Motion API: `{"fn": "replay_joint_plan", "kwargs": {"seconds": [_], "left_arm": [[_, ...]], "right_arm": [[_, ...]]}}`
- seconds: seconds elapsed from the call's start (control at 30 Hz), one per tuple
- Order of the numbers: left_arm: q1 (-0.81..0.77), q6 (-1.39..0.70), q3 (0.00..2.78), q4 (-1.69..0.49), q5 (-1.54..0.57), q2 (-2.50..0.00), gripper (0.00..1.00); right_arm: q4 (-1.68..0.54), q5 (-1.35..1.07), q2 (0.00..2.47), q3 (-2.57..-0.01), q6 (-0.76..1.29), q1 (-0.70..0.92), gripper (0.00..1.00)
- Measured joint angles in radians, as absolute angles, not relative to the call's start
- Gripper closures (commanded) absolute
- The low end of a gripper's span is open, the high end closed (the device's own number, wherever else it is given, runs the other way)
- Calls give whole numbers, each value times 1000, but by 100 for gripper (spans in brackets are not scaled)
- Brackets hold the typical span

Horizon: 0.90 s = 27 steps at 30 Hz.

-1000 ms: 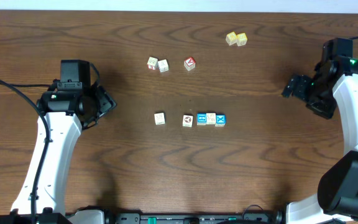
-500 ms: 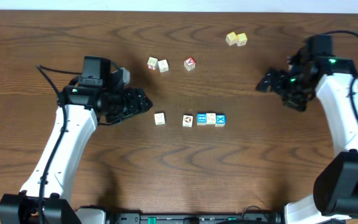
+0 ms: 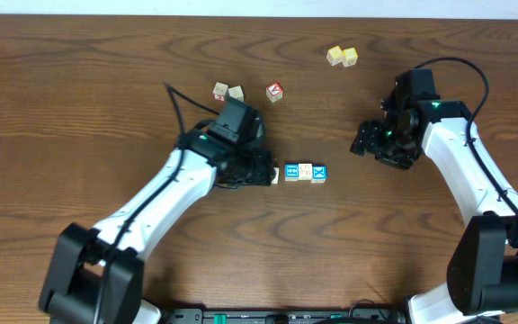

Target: Lift 5 blocks

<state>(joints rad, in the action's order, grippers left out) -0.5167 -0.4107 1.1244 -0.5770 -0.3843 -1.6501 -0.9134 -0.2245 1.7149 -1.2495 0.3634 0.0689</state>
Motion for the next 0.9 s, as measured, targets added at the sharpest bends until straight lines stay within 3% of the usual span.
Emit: {"fn": "replay_joint_plan", "kwargs": {"seconds": [0.2, 0.5, 0.9], "left_arm": [[-558, -403, 1124, -464, -297, -1739, 50], [-572, -399, 1125, -429, -155, -1835, 50], [-574, -399, 1124, -398, -181, -1843, 49]], "right_arm": [[-910, -221, 1715, -1248, 362, 69, 30], [-918, -220, 1715, -1248, 363, 69, 26], [-919, -216, 1715, -1248, 363, 69, 21]]}}
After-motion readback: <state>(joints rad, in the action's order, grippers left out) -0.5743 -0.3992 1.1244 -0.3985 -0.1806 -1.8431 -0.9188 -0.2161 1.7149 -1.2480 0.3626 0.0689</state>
